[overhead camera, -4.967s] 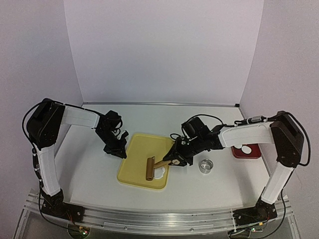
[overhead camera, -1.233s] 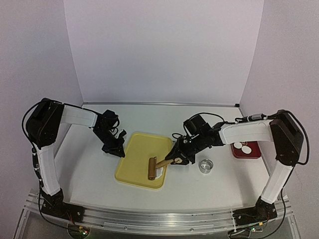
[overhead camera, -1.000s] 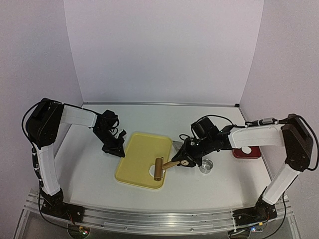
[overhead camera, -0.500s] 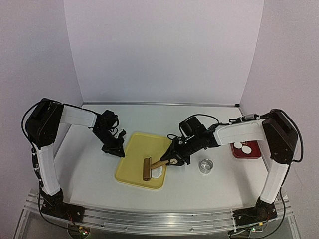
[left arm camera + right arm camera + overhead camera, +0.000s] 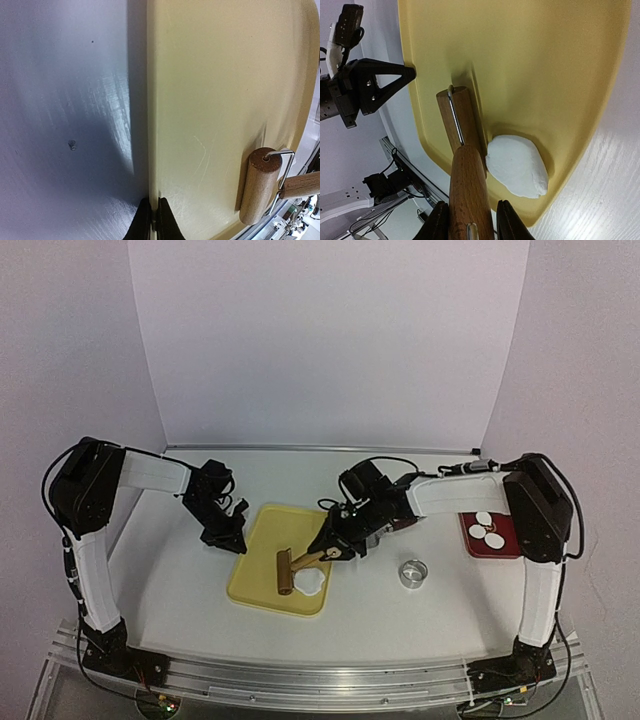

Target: Roll out the dumpling wrappers from the dough

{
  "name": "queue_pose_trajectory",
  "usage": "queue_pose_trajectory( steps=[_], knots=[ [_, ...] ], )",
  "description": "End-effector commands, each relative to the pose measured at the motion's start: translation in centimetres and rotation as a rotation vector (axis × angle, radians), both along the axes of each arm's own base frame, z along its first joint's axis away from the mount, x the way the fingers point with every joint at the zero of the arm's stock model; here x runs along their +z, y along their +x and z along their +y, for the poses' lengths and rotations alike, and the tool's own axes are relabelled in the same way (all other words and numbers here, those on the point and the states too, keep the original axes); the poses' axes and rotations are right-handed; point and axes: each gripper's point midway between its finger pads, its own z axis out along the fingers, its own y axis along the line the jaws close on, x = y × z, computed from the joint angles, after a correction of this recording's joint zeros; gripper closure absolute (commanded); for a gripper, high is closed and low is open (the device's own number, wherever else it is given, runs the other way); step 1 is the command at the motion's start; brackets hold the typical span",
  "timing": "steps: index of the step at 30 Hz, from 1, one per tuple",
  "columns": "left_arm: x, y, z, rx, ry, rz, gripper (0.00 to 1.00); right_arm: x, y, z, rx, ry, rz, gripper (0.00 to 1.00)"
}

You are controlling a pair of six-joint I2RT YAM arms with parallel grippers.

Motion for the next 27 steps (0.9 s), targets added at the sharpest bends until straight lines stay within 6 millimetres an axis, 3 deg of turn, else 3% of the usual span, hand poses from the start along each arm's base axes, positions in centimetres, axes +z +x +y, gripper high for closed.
queue_pose_trajectory(
  steps=[1,4,7,12,19,21,24,27],
  knots=[
    [-1.1,0.7,3.3,0.033,0.126,-0.041,1.00,-5.5,-0.6,-3.3,0.061,-0.323,-0.011,1.00],
    [-1.6,0.6,4.6,0.088,0.173,-0.014,1.00,-0.6,1.0,0.9,0.125,-0.183,-0.121,1.00],
    [-1.6,0.3,5.8,0.164,0.218,-0.006,1.00,4.5,2.3,3.1,0.154,-0.076,-0.234,1.00],
    [-0.2,-0.7,6.0,0.302,0.183,0.015,1.00,10.8,4.2,2.9,0.116,-0.039,-0.411,1.00],
    [1.1,-3.6,4.5,0.505,0.015,0.089,0.99,15.0,5.1,1.2,0.057,-0.035,-0.524,1.00],
    [2.3,-4.3,3.7,0.507,-0.012,0.077,0.89,16.6,5.0,0.7,0.053,-0.008,-0.548,1.00],
    [4.2,-4.8,3.8,0.509,-0.018,0.043,0.58,17.4,5.3,-1.1,0.032,-0.005,-0.559,1.00],
    [7.4,-3.2,4.7,0.484,0.028,-0.069,0.34,17.5,5.4,-3.5,0.000,-0.017,-0.557,1.00]
  ],
)
